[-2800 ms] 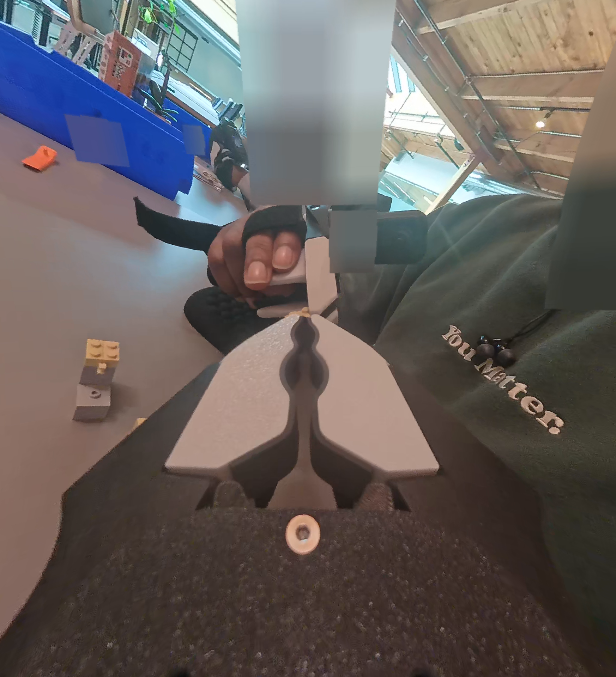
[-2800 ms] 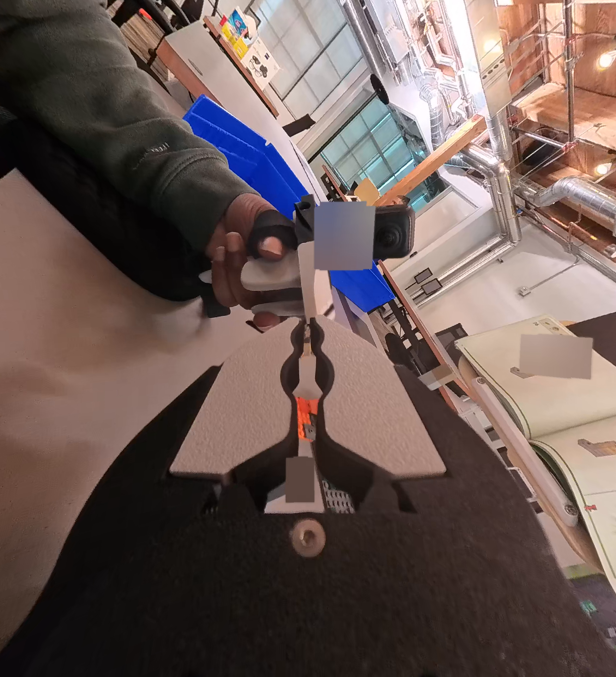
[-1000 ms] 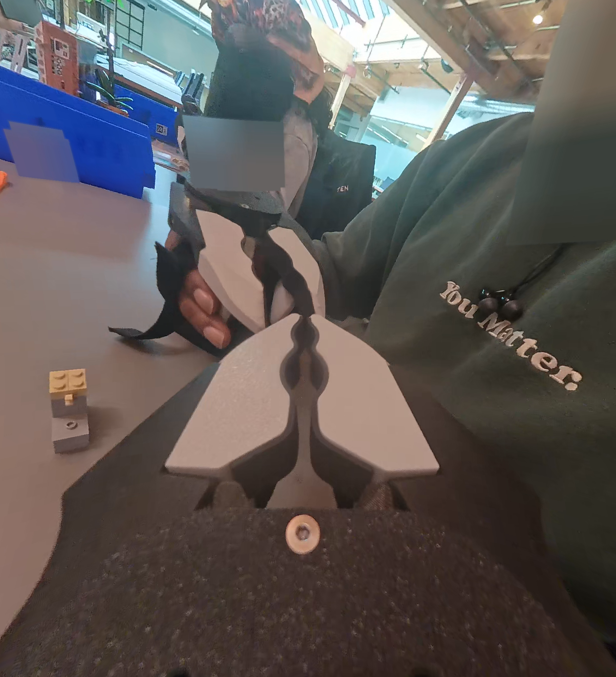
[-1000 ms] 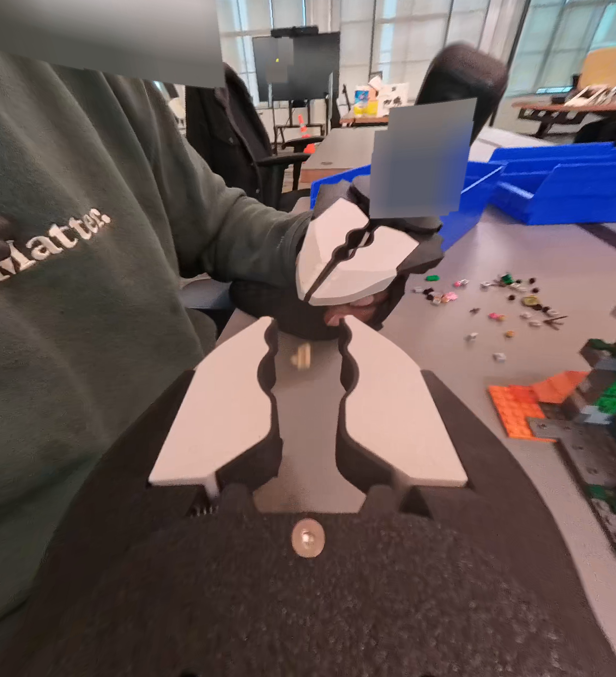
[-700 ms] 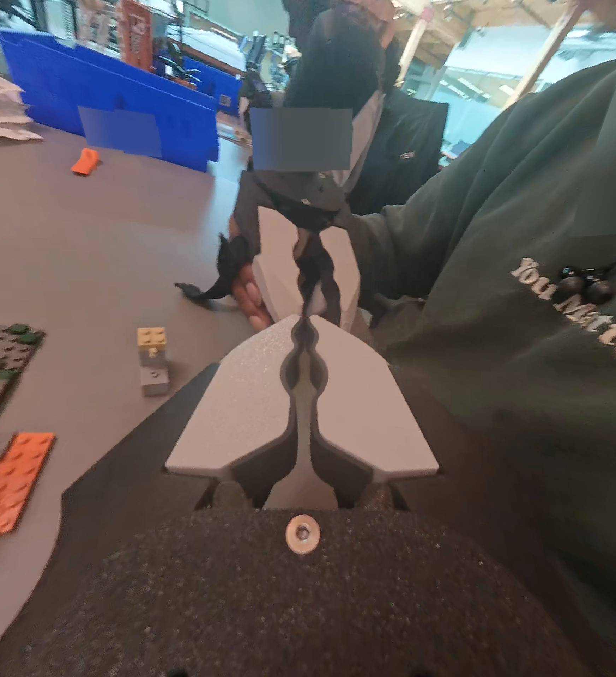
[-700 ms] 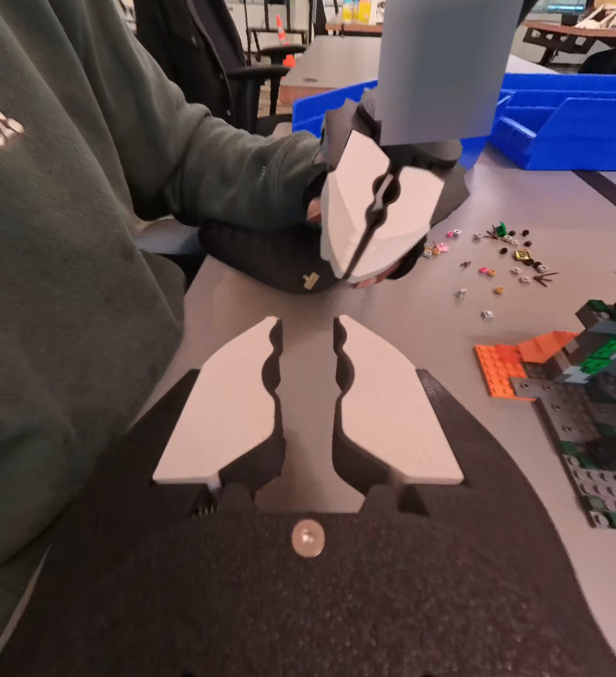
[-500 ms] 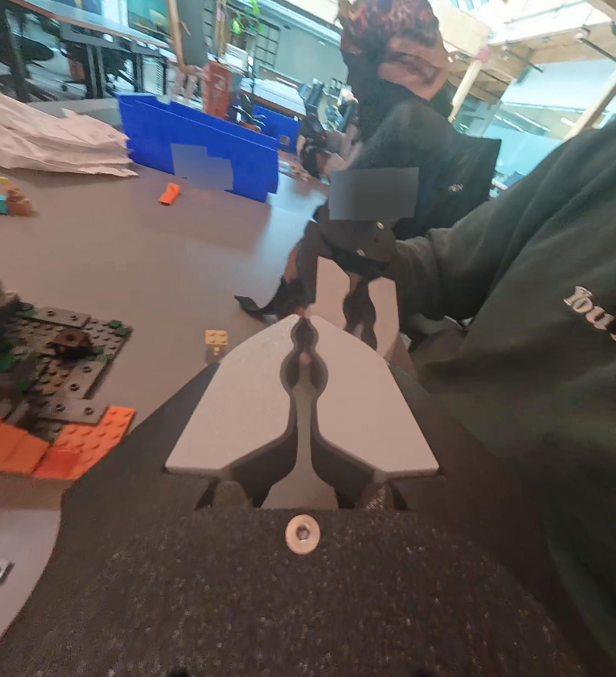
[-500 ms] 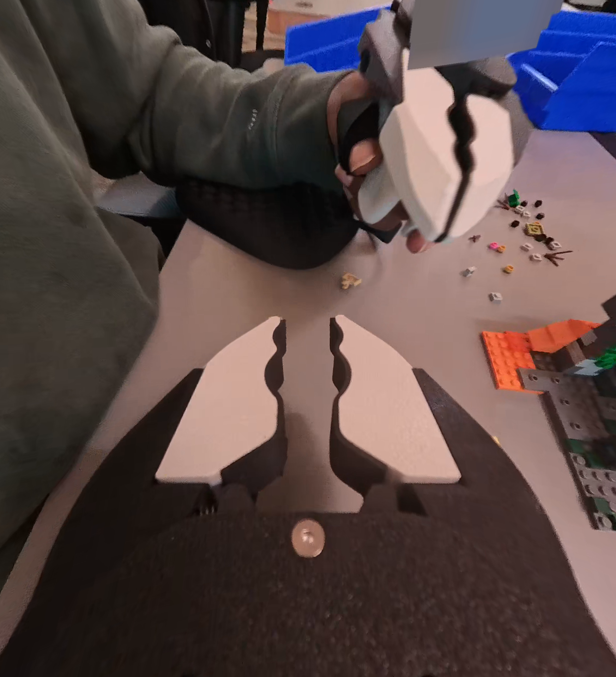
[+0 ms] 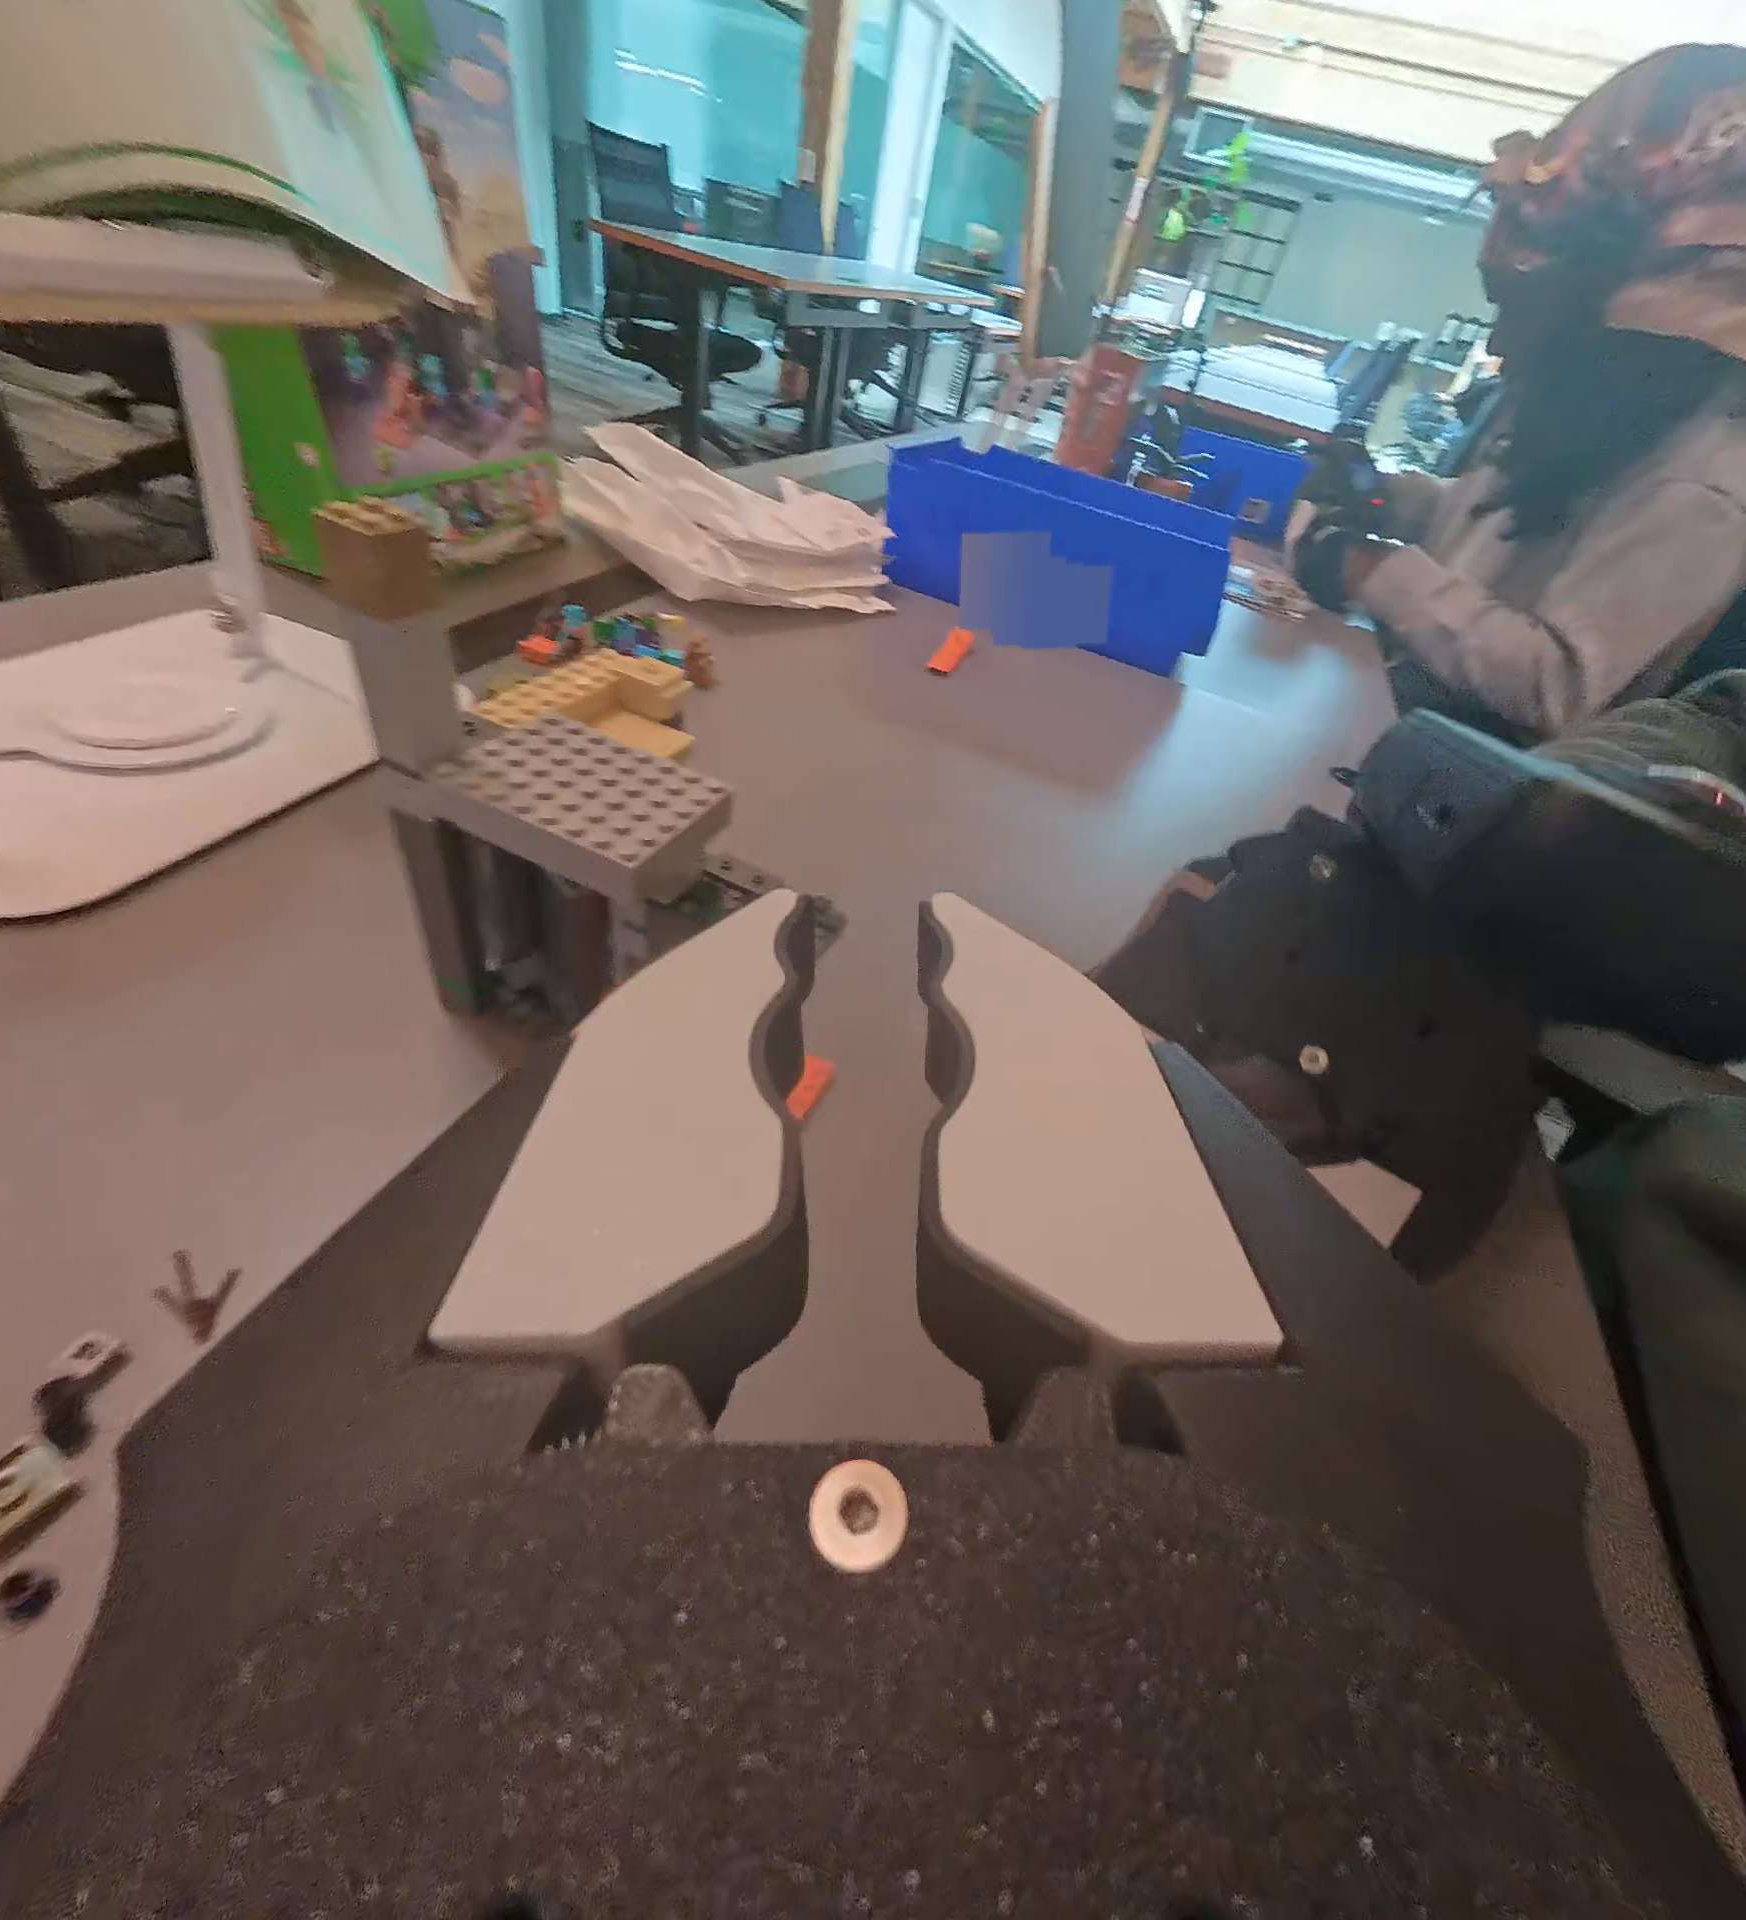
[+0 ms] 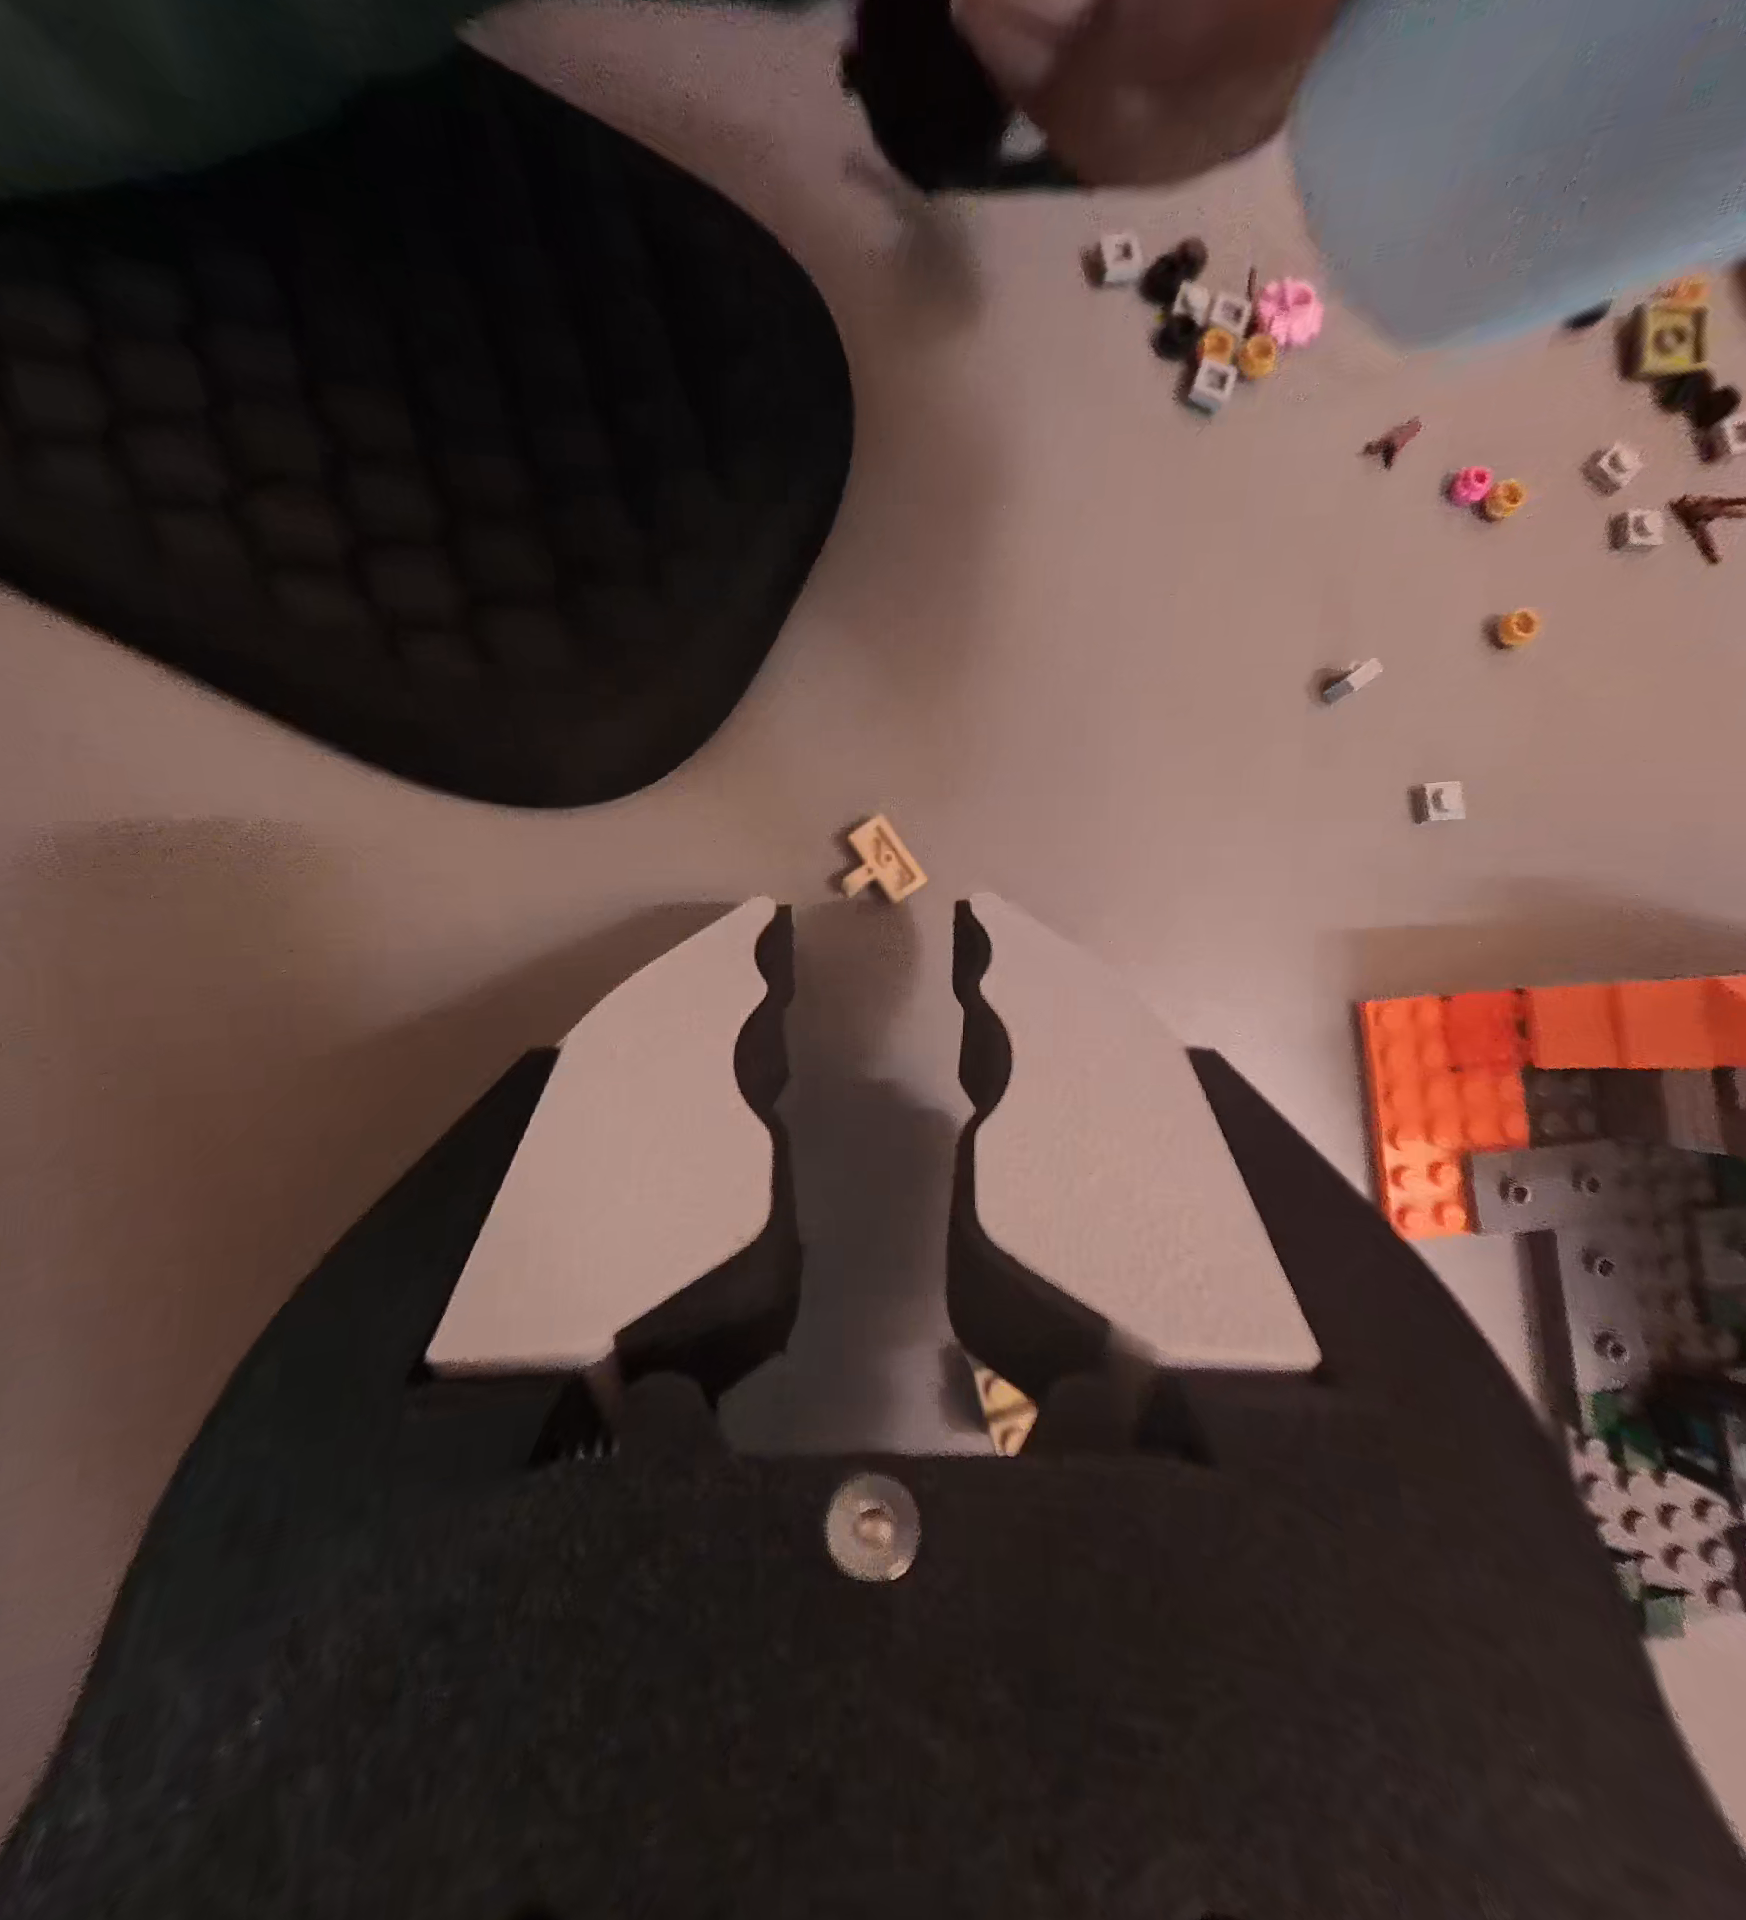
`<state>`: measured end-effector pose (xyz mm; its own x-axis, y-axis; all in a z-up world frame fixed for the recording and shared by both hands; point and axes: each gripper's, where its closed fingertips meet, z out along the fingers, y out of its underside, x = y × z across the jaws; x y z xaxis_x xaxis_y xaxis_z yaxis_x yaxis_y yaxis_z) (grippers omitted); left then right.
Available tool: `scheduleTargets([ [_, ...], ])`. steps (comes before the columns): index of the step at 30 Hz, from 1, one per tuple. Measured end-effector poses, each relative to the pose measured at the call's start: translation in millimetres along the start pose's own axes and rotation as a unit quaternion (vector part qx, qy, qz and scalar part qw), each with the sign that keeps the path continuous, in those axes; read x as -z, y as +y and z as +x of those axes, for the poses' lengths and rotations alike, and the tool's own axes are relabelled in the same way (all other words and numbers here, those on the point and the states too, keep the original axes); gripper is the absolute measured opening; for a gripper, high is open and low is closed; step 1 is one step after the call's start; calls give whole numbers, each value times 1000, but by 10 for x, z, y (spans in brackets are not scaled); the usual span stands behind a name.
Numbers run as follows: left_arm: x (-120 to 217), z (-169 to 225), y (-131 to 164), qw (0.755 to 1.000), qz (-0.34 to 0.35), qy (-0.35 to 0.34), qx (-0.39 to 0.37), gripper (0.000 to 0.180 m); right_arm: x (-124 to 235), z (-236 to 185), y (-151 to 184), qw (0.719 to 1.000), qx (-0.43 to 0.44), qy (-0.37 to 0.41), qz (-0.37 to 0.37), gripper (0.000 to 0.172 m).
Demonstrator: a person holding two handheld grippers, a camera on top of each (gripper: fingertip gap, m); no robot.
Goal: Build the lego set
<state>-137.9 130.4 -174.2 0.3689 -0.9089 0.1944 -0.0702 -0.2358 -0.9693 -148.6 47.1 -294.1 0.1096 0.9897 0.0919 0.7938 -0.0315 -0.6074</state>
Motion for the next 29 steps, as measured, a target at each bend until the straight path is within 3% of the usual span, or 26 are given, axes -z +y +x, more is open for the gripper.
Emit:
scheduleTargets([
  [1,32,-42,-27,1000,4,-14,-3,18,-40,3,0,1000,-8,-2,-10,29],
  [6,163,-201,-142,996,25,-77,-22,15,-170,16,-9,998,-37,-6,-45,22],
  [11,203,-166,-175,997,31,-62,-19,12,-130,59,15,999,7,-11,-47,14],
  [15,146,15,-153,999,30,-18,-42,11,218,70,-208,996,22,-27,83,14],
  [17,108,119,-152,998,31,0,-60,11,495,112,-343,984,-26,-44,170,14],
  [21,11,369,-126,995,35,49,-80,13,1091,236,-503,921,-150,-98,346,14],
  [24,-72,542,-77,990,37,72,-114,16,1317,256,-457,871,-231,-162,401,13],
  [29,-146,859,-51,972,54,91,-208,22,1542,248,-422,764,-350,-288,458,14],
])
